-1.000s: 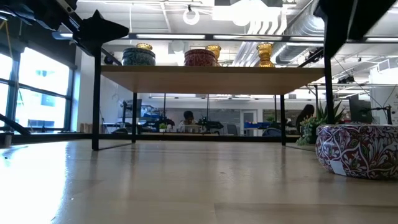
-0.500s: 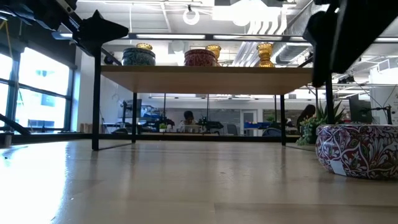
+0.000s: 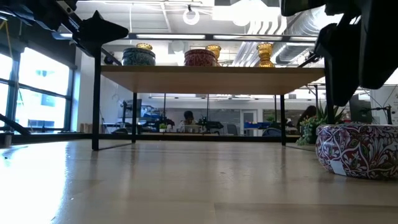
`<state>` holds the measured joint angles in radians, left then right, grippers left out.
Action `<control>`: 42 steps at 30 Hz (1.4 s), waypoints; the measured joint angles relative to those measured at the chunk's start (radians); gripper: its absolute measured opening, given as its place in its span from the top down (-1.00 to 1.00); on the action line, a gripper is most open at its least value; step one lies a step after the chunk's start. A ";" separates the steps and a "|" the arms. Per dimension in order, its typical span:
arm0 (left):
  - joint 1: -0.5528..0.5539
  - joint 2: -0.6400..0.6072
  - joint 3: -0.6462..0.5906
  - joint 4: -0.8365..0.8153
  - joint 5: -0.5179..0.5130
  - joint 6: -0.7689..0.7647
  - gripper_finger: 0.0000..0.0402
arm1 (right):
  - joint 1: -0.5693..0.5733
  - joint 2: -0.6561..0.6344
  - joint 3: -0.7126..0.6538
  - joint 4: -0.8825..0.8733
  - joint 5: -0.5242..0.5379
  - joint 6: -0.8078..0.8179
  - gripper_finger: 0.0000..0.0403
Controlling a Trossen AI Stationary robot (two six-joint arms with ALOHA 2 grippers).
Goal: Pick & Place candle stick holders
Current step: Put the red scented candle on the shelf aligned with the other scented candle
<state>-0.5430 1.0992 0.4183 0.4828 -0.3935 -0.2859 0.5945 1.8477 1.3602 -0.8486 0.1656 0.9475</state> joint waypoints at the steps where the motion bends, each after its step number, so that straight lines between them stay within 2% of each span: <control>1: 0.000 0.000 0.000 0.000 0.000 0.000 -0.58 | 0.000 0.000 0.000 -0.005 0.000 0.005 -0.78; 11: 0.000 0.000 0.000 -0.014 0.000 0.000 -0.58 | -0.006 0.063 0.000 -0.038 -0.051 0.017 -0.78; 21: 0.000 0.000 0.000 -0.016 0.000 0.000 -0.58 | -0.026 0.071 -0.001 -0.047 -0.049 -0.006 -0.78; 28: 0.000 0.000 0.000 -0.015 0.000 0.000 -0.58 | -0.061 0.071 -0.107 0.107 -0.129 -0.025 -0.78; 32: 0.000 0.000 -0.001 -0.016 0.000 0.000 -0.58 | -0.073 0.068 -0.166 0.194 -0.141 -0.039 -0.78; 42: 0.000 0.000 -0.001 -0.016 0.000 0.000 -0.58 | -0.087 0.058 -0.175 0.221 -0.129 -0.101 -0.77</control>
<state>-0.5430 1.0988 0.4175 0.4667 -0.3935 -0.2856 0.5072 1.9053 1.1847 -0.6279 0.0366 0.8467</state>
